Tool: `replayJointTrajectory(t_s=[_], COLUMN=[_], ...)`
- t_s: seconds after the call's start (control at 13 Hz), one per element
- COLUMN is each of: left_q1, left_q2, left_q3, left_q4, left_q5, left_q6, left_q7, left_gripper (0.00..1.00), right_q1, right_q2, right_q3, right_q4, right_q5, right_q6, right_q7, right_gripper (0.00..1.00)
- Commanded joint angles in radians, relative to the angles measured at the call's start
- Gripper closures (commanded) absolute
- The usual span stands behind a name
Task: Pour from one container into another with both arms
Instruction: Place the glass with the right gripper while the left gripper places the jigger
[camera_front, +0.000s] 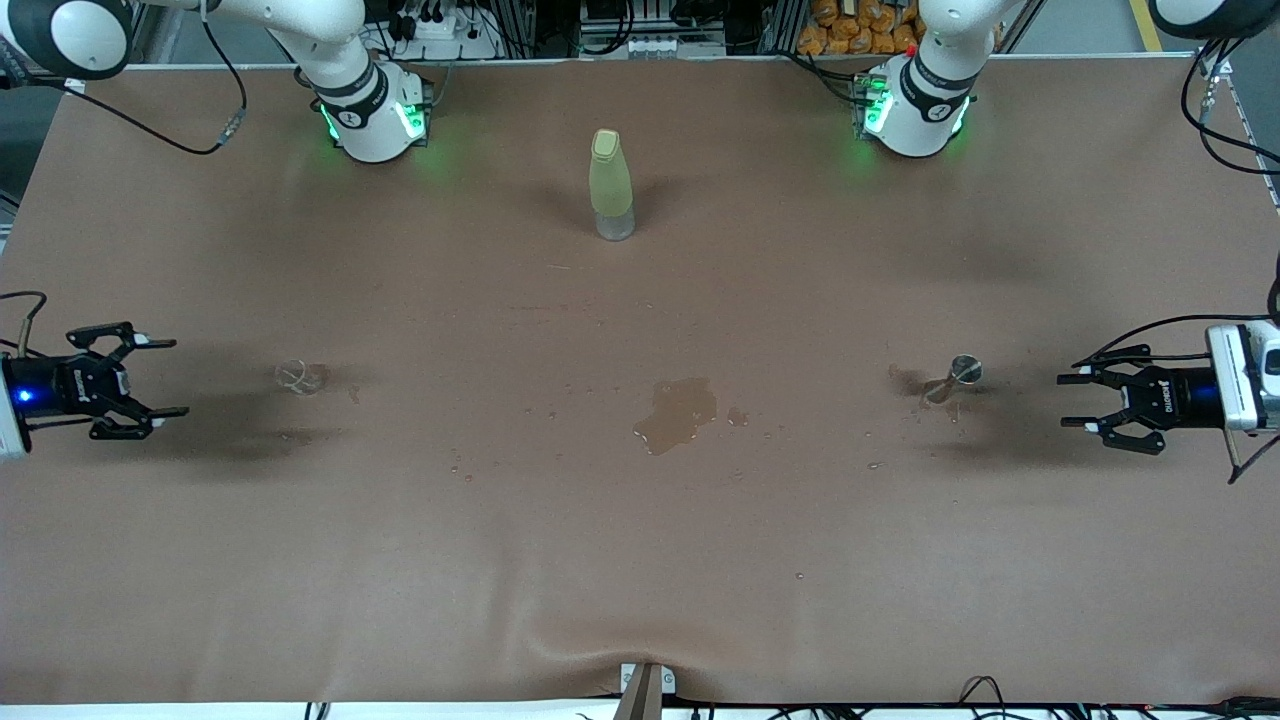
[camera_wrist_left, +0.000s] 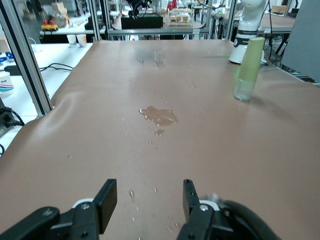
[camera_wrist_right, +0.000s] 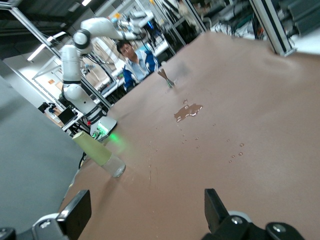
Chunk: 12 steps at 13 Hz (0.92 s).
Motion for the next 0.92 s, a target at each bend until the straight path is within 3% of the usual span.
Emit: replayJointTrajectory(t_s=[0.0, 0.08, 0.15, 0.31, 0.46, 0.85], left_q1=[-0.065, -0.089, -0.108, -0.119, -0.125, -0.193], left_q2=[-0.083, -0.111, -0.140, -0.175, -0.235, -0.283], left_q3=[0.009, 0.015, 0.018, 0.011, 0.009, 0.003], left_q4=[0.017, 0.017, 0.017, 0.017, 0.015, 0.015], left_q5=[0.028, 0.037, 0.067, 0.118, 0.222, 0.584], left_q6=[0.028, 0.051, 0.070, 0.106, 0.149, 0.253], left_q7=[-0.143, -0.180, -0.231, -0.353, -0.511, -1.314], left_gripper=[0.37, 0.10, 0.00, 0.00, 0.00, 0.00], right_q1=[0.070, 0.091, 0.111, 0.168, 0.222, 0.348], right_q2=[-0.071, -0.114, -0.166, -0.249, -0.315, -0.398], right_q3=[-0.008, -0.005, -0.005, -0.011, -0.005, -0.007], right_q4=[0.045, 0.045, 0.036, 0.024, 0.022, 0.011], right_q5=[-0.076, -0.122, -0.153, -0.240, -0.382, -0.498], right_q6=[0.037, 0.068, 0.099, 0.111, 0.137, 0.214], right_q7=[0.155, 0.212, 0.265, 0.431, 0.656, 0.873], right_gripper=[0.00, 0.00, 0.00, 0.00, 0.00, 0.00])
